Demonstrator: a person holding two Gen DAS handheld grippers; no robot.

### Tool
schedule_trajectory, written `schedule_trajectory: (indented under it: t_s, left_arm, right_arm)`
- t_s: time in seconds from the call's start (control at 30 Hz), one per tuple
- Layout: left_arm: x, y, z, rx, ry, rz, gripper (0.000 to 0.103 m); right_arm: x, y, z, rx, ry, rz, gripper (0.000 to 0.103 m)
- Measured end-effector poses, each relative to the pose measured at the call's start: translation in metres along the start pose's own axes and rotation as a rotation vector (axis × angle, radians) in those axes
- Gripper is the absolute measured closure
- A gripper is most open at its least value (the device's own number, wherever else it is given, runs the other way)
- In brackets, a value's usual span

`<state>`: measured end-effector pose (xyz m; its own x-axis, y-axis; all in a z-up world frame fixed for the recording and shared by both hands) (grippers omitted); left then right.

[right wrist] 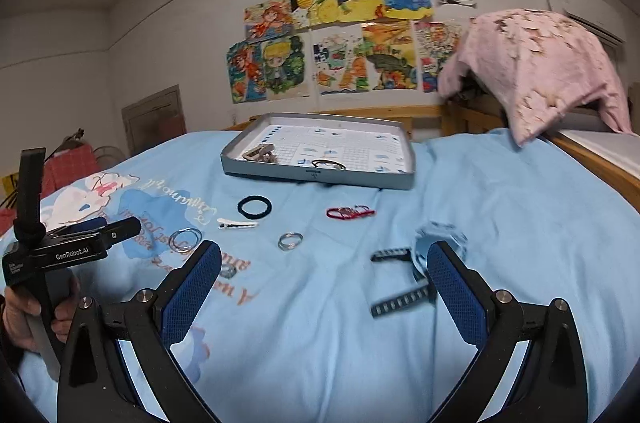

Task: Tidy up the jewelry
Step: 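Move the left tool to the silver bangles while the right tool approaches a silver ring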

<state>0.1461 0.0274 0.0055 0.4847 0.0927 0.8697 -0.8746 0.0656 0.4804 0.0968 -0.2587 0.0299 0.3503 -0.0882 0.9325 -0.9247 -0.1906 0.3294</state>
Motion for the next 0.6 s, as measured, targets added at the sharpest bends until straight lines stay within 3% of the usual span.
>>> schedule_trajectory:
  t_s: [0.23, 0.4, 0.47, 0.6]
  left_arm:
    - [0.018, -0.026, 0.003, -0.019, -0.007, 0.034, 0.0]
    - [0.012, -0.036, 0.002, -0.042, -0.024, 0.015, 0.0]
    - [0.005, -0.039, 0.001, -0.064, -0.027, 0.002, 0.0]
    - [-0.006, -0.045, 0.001, -0.106, -0.039, -0.028, 0.007]
  right_arm:
    - [0.018, -0.053, -0.006, 0.032, -0.042, -0.008, 0.004]
    - [0.023, -0.085, -0.022, 0.064, -0.011, -0.026, 0.02]
    - [0.021, -0.095, -0.029, 0.086, 0.01, -0.038, 0.032]
    - [0.005, -0.107, -0.042, 0.148, 0.048, -0.094, 0.046]
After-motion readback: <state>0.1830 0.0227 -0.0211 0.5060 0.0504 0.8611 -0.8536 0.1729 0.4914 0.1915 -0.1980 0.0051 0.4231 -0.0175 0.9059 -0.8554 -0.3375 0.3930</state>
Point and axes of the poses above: each gripper's, at about its wrist camera, not at the fingertips, and y roughly against the way its jaws point, z to its right, x to its top, the point moved 3 cm from there along -y, roughly the way its jaws point
